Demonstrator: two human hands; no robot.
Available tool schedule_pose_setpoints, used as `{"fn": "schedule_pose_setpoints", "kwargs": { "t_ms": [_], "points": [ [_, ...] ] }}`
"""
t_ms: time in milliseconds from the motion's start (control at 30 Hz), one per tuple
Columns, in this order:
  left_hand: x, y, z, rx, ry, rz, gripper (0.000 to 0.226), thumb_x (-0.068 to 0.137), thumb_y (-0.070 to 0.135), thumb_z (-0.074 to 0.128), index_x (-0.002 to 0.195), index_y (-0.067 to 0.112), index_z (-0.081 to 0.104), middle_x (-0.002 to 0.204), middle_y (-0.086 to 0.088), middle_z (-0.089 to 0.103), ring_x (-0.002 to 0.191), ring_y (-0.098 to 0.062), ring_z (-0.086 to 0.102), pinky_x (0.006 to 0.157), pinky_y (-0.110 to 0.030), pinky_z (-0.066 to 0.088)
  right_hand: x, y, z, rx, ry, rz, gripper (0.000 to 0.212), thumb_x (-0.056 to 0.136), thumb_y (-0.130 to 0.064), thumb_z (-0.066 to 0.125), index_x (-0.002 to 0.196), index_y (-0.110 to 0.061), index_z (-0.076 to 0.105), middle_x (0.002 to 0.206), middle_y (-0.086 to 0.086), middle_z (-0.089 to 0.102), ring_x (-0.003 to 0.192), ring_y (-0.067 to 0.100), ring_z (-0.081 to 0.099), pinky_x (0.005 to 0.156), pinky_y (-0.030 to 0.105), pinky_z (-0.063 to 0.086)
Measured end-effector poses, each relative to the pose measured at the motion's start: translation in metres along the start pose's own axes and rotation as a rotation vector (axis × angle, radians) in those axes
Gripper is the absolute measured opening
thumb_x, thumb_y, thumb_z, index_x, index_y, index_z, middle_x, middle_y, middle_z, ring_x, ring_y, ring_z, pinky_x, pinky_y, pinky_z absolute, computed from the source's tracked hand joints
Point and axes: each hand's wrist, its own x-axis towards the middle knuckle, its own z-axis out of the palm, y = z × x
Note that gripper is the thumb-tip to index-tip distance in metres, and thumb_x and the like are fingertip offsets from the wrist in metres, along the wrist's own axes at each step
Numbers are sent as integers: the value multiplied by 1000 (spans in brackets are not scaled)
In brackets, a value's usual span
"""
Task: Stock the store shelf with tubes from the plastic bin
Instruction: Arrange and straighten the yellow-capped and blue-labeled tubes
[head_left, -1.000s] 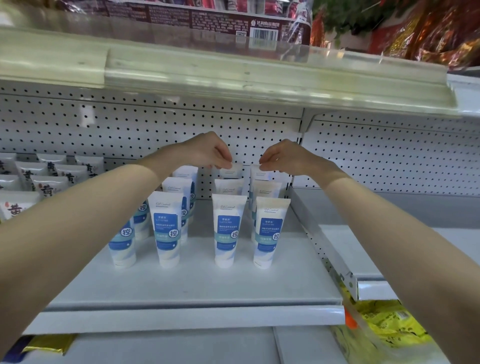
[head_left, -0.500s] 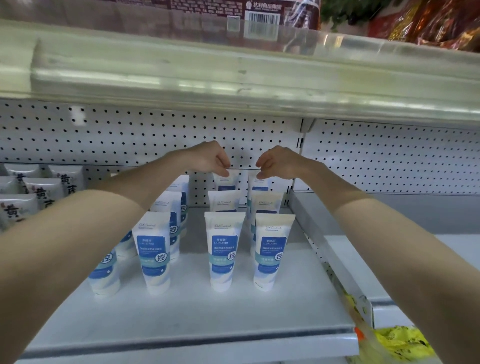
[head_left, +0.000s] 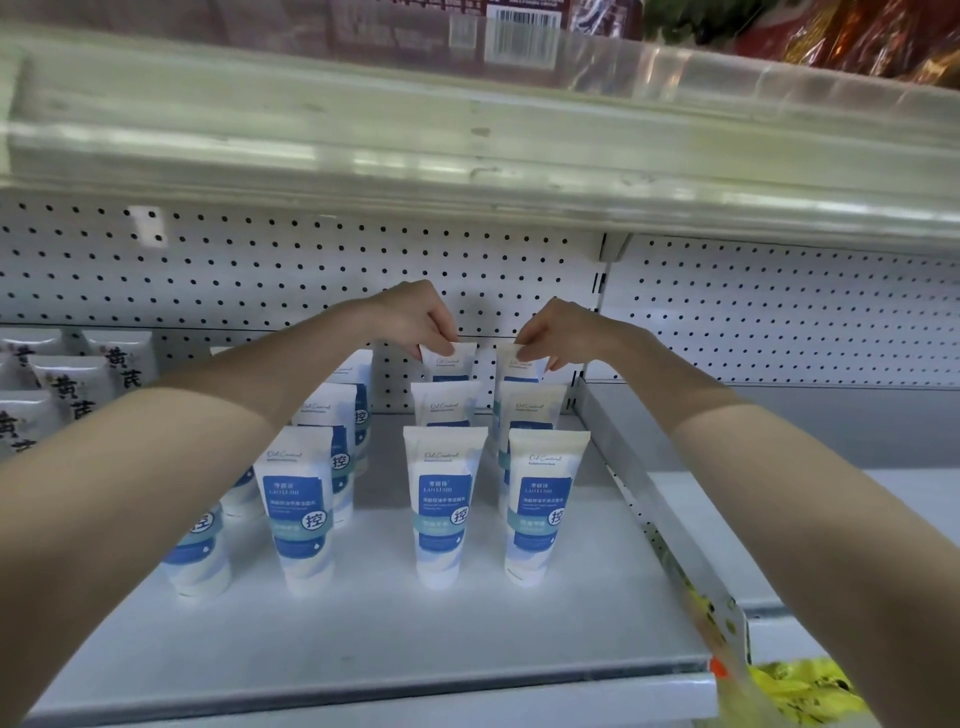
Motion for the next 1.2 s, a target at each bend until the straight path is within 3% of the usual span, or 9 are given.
{"fn": "schedule_pose_setpoints", "kwargs": {
  "t_ms": [67, 200, 300, 500, 800, 967, 1200],
  "points": [
    [-2, 1, 1, -12, -3, -1, 23, 81, 10, 71, 104, 6, 69, 98, 0, 64, 92, -12, 61, 65, -15, 53, -2, 1, 0, 11, -10, -3, 23, 89, -15, 61, 110, -8, 67, 106, 6, 65, 76, 15, 62, 66, 16, 54],
    [-8, 4, 3, -24, -10, 6, 25, 81, 9, 71, 105, 4, 69, 98, -1, 64, 91, -13, 62, 63, -14, 54, -5, 2, 1, 43, -13, 3, 12, 87, -13, 62, 95, -8, 69, 92, 7, 66, 85, 22, 62, 83, 31, 56],
    [-11, 5, 3, -23, -13, 7, 27, 81, 9, 71, 107, 4, 68, 99, -1, 63, 89, -11, 61, 66, -17, 54, -7, 1, 2, 46, -13, -2, 21, 87, -13, 62, 104, -4, 69, 113, 16, 65, 95, 27, 65, 85, 33, 56],
    [-15, 4, 2, -2, -27, -7, 26, 80, 11, 72, 105, 5, 69, 101, -3, 64, 98, -21, 65, 74, -23, 55, -10, -1, 3, 44, -19, -3, 26, 86, -13, 63, 110, -3, 67, 123, 18, 61, 103, 29, 64, 88, 38, 55],
    [-19, 6, 2, -9, -25, -11, 26, 80, 11, 72, 105, 5, 69, 106, -6, 65, 98, -23, 65, 74, -23, 56, -16, -4, 2, 44, -36, 5, 29, 86, -14, 63, 114, -7, 66, 123, 9, 61, 102, 27, 64, 86, 33, 56],
    [-20, 7, 2, -2, -17, -10, 27, 81, 11, 72, 107, 5, 68, 103, -3, 63, 81, -12, 62, 68, -18, 54, -17, -3, 3, 47, -26, -3, 26, 87, -13, 62, 112, -6, 67, 121, 10, 62, 103, 27, 64, 87, 35, 55],
    [-21, 6, 3, -10, -14, 0, 27, 81, 9, 71, 107, 4, 68, 99, -1, 62, 85, -12, 62, 69, -20, 55, -18, -4, 4, 44, -24, -11, 25, 87, -14, 62, 111, -7, 67, 119, 9, 64, 102, 26, 64, 86, 34, 56]
  ]
}}
